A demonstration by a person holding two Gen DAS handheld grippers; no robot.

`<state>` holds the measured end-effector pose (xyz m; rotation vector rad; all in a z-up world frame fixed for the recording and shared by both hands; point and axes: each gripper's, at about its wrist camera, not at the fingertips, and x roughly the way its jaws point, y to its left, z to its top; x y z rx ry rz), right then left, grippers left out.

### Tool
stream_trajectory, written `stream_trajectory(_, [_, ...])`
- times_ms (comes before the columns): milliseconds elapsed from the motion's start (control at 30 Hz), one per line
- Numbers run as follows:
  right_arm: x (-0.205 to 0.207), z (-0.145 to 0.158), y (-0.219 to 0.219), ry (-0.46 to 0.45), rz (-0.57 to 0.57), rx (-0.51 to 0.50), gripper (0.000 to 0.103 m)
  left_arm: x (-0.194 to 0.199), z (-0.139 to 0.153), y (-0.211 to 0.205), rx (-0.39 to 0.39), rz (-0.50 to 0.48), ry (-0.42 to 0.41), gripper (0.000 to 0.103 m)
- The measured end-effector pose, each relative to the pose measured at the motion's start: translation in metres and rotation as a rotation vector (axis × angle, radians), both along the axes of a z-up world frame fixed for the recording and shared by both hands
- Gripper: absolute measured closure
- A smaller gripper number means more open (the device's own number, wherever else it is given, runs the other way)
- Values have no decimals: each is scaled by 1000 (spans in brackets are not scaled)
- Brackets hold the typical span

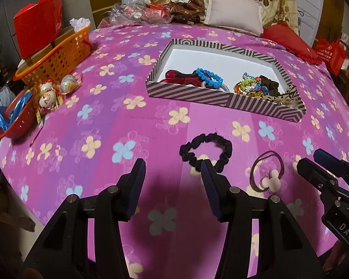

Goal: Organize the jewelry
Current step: 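Move both grippers back toward the black scrunchie and Mickey hair tie, then grasp the Mickey-charm hair tie with the right gripper while the left grasps the black scrunchie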

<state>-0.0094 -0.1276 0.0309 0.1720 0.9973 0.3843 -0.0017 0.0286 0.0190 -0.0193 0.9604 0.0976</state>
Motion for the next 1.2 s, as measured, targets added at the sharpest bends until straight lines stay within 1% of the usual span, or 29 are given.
stream_trajectory(933, [-3,-14,-1,39,15,-17,55,-4,-12,0,15,-3,20,54])
stream_trajectory(1133, [-2,-17,-3,44,18,-19,55,-1,-15,1,5,0,35,54])
stream_trajectory(1200, [-1,-21,-6,52,13,-26,55,0,-17,5,-9,4,46,54])
